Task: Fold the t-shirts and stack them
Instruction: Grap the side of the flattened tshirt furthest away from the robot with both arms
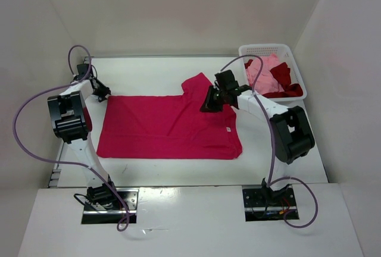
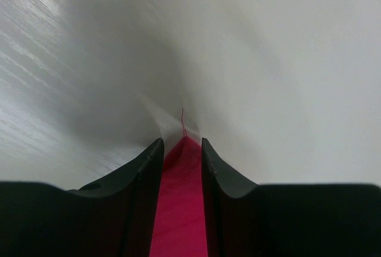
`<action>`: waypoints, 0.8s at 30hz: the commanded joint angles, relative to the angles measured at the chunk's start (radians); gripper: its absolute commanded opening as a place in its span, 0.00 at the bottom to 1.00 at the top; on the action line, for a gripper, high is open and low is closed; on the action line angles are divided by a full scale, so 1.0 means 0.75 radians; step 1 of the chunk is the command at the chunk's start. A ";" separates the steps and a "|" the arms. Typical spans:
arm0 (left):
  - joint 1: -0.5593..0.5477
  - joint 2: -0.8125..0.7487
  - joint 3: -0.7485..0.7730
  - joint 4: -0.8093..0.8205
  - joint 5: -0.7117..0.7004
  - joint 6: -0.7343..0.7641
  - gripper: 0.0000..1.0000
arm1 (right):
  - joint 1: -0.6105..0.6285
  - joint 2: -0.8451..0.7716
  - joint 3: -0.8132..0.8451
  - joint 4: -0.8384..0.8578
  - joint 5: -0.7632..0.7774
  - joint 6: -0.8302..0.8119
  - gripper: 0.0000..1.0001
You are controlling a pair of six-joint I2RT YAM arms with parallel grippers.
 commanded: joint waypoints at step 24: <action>-0.019 -0.149 -0.069 0.061 0.049 0.001 0.00 | -0.112 1.201 1.817 -0.460 0.535 -0.257 0.55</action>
